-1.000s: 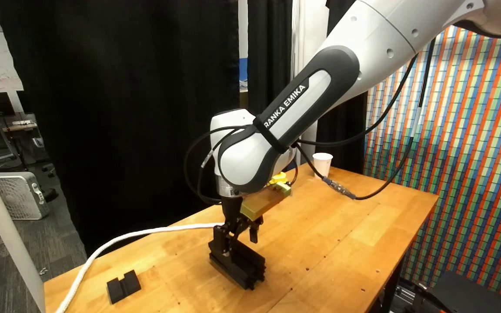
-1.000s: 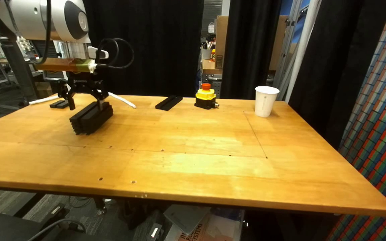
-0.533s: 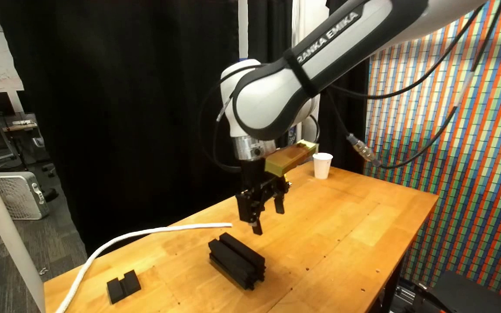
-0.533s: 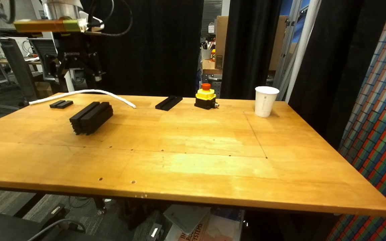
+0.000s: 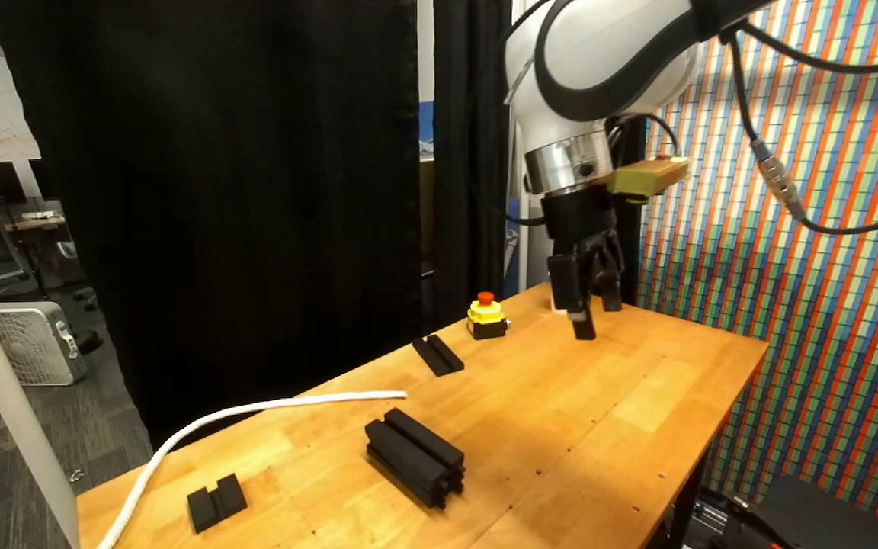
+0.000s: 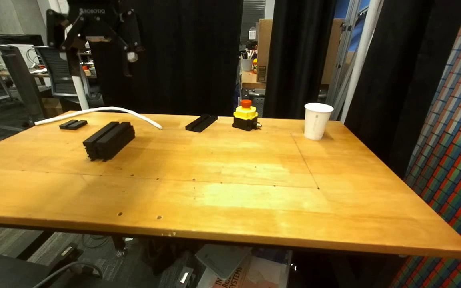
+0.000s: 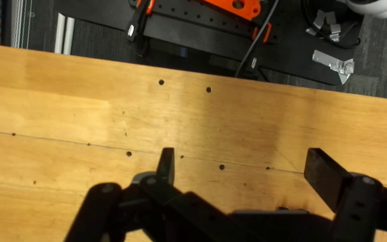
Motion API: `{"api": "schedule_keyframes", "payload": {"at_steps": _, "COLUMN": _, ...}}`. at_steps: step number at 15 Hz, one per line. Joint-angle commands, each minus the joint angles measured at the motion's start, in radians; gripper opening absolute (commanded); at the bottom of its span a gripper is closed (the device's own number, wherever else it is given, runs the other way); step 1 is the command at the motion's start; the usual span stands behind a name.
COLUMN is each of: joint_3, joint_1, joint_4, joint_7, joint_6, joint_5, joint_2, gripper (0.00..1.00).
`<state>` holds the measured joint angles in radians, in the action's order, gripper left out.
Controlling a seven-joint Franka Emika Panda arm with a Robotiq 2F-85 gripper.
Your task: Arrange the black objects on the table
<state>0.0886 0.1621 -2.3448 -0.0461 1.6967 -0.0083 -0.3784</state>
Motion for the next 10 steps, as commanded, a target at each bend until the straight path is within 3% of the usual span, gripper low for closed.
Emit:
{"api": "schedule_keyframes", "payload": {"at_steps": 1, "joint_3": -0.093, "joint_1": -0.065, "joint_4": -0.096, "joint_7": -0.101, "joint_6": -0.078, "joint_5": 0.008, "joint_2": -0.208, "gripper": 1.0}}
{"api": "schedule_keyframes", "payload": {"at_steps": 5, "joint_3": -0.234, "joint_1": -0.159, "joint_4": -0.111, "joint_7": -0.226, "joint_6": -0.178, "joint_5": -0.037, "joint_2": -0.357, "gripper": 1.0}}
{"api": "schedule_keyframes", "payload": {"at_steps": 6, "joint_3": -0.182, "joint_1": -0.132, "joint_4": -0.086, "joint_7": -0.175, "joint_6": -0.144, "joint_5": -0.023, "joint_2": -0.263, "gripper": 1.0}}
{"api": "schedule_keyframes", "payload": {"at_steps": 10, "joint_3": -0.244, "joint_1": -0.167, "joint_4": -0.105, "joint_7": -0.224, "joint_6": -0.175, "joint_5": -0.027, "joint_2": -0.349, "gripper": 1.0}}
